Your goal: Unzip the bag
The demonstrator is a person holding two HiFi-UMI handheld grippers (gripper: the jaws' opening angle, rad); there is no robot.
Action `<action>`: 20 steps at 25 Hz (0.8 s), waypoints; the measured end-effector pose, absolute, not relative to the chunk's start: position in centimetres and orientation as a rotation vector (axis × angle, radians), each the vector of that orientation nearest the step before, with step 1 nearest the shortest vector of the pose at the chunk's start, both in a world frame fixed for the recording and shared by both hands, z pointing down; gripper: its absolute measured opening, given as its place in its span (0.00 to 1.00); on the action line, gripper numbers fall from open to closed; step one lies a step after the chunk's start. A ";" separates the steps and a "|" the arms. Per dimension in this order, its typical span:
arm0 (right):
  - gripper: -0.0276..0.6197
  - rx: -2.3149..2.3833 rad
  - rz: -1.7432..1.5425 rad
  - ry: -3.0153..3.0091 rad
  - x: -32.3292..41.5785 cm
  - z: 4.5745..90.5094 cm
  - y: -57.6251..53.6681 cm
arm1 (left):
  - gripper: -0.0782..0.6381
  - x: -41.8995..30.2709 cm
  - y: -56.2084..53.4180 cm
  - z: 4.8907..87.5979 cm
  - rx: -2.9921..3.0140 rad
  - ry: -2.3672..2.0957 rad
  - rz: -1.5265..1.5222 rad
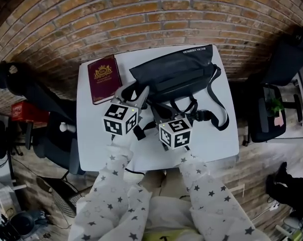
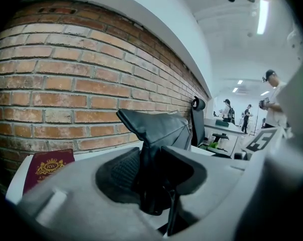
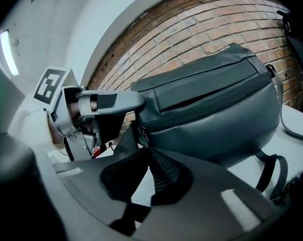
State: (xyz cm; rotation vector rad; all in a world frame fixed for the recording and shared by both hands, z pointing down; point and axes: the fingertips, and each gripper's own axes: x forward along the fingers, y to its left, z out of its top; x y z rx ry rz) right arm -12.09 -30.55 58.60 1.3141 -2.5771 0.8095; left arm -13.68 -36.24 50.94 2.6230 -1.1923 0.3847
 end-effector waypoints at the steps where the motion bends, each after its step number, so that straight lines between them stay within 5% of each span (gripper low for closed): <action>1: 0.07 1.323 0.803 -2.572 -11.8 58.6 -30.5 | 0.29 -13.7 -36.2 51.0 2.624 -1.195 0.384; 20: 0.07 1.289 0.628 -2.492 -8.4 57.4 -31.5 | 0.26 -13.7 -36.2 51.1 2.630 -1.181 0.431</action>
